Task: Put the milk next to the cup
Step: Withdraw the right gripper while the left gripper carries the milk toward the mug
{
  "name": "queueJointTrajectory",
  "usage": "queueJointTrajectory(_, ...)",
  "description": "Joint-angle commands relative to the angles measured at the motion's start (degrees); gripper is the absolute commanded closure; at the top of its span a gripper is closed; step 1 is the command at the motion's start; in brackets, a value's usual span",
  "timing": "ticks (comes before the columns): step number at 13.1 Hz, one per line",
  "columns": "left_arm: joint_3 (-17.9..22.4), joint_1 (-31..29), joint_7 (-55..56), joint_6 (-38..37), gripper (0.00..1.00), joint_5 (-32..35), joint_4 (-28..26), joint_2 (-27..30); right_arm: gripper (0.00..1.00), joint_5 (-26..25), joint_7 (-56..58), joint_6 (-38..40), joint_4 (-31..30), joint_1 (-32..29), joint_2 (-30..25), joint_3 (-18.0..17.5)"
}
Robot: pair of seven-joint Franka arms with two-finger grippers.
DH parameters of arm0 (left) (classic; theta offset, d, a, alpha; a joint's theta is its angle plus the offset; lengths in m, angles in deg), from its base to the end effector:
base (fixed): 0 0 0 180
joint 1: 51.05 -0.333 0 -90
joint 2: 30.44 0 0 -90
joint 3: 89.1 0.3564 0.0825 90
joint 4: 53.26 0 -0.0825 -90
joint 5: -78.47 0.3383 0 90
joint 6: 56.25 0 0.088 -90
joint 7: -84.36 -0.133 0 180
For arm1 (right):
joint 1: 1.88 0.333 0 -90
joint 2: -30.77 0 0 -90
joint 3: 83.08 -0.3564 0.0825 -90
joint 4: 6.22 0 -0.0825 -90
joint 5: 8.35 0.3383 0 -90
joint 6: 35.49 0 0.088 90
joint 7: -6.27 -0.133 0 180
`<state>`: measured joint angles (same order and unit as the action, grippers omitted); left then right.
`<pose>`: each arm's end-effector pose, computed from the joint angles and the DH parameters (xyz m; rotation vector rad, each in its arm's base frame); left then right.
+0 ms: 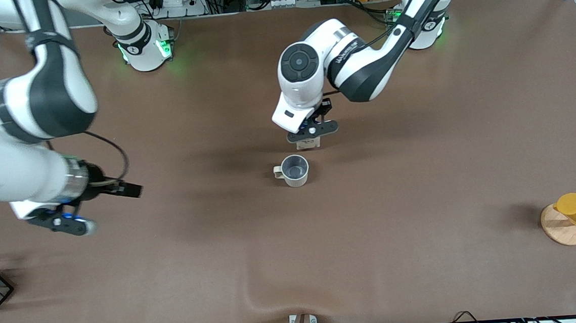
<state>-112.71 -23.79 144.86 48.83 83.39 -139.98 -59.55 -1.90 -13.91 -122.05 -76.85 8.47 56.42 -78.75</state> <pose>0.4480 -0.4652 0.4046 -3.0647 -0.2642 0.2766 0.6317 0.0931 0.5186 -3.0664 0.3779 0.2822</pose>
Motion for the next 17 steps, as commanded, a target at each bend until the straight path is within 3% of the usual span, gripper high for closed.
queueJointTrajectory(1,0.7,2.6,2.7,-1.1,0.6,0.6,5.7,-4.3,0.0,-0.6,9.6,-0.5,-6.2,-5.6,-6.0,-1.2)
queueJointTrajectory(4,0.8,3.0,2.3,-0.7,0.6,1.0,7.0,-6.1,0.0,-4.7,13.6,-0.5,-8.5,-6.7,-10.6,-1.2)
queueJointTrajectory(10,0.9,3.1,0.5,0.5,0.6,1.3,7.4,-7.1,0.0,-5.1,20.1,-3.0,-21.2,-9.1,-24.0,-1.2)
queueJointTrajectory(17,1.0,3.1,0.2,1.9,0.56,3.2,7.4,-7.7,0.0,-5.0,25.0,-3.8,-22.9,-11.8,-25.7,-1.3)
